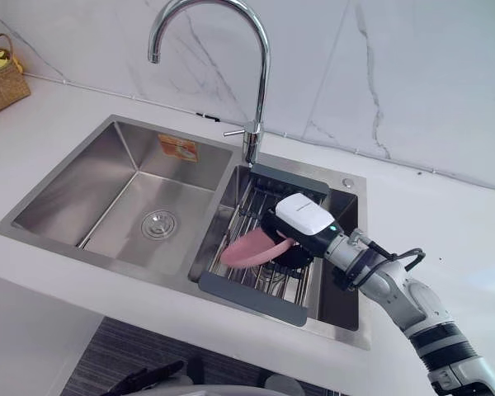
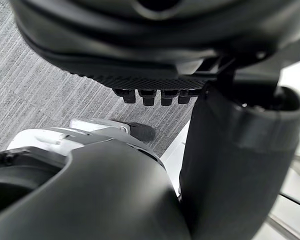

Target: Walk over to the sink, pick up the cup, carry it to the dishwasher, place the cup inside the dishwasher, then close the dishwasher door

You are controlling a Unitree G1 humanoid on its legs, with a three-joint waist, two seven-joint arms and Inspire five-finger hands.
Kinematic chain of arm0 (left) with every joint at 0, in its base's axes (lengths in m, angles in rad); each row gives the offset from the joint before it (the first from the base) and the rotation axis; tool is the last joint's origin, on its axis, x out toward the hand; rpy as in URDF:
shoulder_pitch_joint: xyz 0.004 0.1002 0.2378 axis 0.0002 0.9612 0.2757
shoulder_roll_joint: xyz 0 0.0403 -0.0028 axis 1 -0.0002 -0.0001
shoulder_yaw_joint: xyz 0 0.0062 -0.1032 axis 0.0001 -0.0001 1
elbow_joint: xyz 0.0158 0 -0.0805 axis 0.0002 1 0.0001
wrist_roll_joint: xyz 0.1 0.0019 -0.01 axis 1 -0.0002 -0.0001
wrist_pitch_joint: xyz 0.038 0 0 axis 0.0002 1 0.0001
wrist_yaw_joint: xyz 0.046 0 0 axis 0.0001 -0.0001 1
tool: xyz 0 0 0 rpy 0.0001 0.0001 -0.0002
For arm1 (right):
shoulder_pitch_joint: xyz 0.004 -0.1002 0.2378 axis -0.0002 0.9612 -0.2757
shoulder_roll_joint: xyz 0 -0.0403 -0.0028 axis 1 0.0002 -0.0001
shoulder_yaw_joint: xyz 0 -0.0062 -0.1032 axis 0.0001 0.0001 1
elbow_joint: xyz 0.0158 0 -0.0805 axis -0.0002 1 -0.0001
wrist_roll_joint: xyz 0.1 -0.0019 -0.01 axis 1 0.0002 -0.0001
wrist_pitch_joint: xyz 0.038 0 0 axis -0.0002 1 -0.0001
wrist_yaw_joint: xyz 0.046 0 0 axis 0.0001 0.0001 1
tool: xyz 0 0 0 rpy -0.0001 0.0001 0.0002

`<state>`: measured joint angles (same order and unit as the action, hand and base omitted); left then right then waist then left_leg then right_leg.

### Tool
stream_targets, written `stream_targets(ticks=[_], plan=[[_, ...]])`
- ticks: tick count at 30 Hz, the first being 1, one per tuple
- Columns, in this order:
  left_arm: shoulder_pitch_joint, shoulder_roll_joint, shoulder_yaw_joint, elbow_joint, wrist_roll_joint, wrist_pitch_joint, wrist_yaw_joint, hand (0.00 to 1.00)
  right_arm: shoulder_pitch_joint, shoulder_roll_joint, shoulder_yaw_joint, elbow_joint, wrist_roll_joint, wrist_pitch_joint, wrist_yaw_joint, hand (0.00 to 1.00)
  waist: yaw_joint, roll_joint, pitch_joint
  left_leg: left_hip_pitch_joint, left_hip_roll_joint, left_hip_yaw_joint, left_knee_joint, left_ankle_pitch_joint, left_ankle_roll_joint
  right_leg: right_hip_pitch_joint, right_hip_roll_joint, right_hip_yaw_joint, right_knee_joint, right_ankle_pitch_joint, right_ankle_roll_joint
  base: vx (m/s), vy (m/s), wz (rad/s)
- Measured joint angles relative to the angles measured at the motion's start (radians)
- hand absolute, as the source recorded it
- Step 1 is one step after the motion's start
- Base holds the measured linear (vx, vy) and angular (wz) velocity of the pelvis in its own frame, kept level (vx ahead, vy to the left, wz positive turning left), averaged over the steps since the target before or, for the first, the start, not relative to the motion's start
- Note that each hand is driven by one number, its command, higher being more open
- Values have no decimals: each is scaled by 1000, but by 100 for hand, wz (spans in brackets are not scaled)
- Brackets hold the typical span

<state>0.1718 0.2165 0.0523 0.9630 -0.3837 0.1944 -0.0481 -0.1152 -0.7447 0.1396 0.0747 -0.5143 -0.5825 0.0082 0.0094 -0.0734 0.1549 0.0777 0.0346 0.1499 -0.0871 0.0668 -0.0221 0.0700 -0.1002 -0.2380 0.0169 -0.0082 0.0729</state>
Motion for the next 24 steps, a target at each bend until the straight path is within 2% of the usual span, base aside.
stream_targets(ticks=[6, 9, 14, 18, 20, 24], plan=[[6, -13, 3, -11, 12, 0, 1, 100, 1, 43, -192, -33, 21, 22, -109, 0, -13, 19, -7, 1, -1, 26, 0, 0, 0, -10, 1, 26, -1, 10, 2, -15, 3, -12], [12, -26, 3, -10, 14, 0, 2, 100, 10, 50, -259, -102, 57, 42, -121, 0, -30, 33, -10, 6, 0, 43, 0, -1, 0, -14, 2, 45, -1, 17, 2, -33, 7, -17], [20, -28, 3, -9, 31, -2, 7, 100, 56, 115, -343, -198, 136, 57, -122, 0, -52, 35, -10, 21, 4, 67, 0, -2, 0, -16, 3, 71, -2, 24, 0, -47, 4, -16], [20, -31, 3, -3, 34, -4, 9, 100, 95, 144, -397, -242, 172, 66, -126, 0, -55, 39, -13, 27, 3, 95, 0, -5, 3, -23, 3, 99, -3, 30, 3, -39, 14, -20], [20, -32, 5, 5, 47, -4, 9, 100, 111, 164, -422, -250, 172, 76, -155, 0, -58, 39, -15, 29, 2, 107, -1, -9, 4, -29, 2, 111, -2, 31, 5, -30, 20, -19], [20, -40, 31, 7, 69, -2, 8, 100, 130, 243, -520, -290, 171, 131, -280, 0, -64, 35, -13, 47, -1, 155, -1, -17, 10, -43, 7, 160, 12, 39, 7, -3, 27, -31]])
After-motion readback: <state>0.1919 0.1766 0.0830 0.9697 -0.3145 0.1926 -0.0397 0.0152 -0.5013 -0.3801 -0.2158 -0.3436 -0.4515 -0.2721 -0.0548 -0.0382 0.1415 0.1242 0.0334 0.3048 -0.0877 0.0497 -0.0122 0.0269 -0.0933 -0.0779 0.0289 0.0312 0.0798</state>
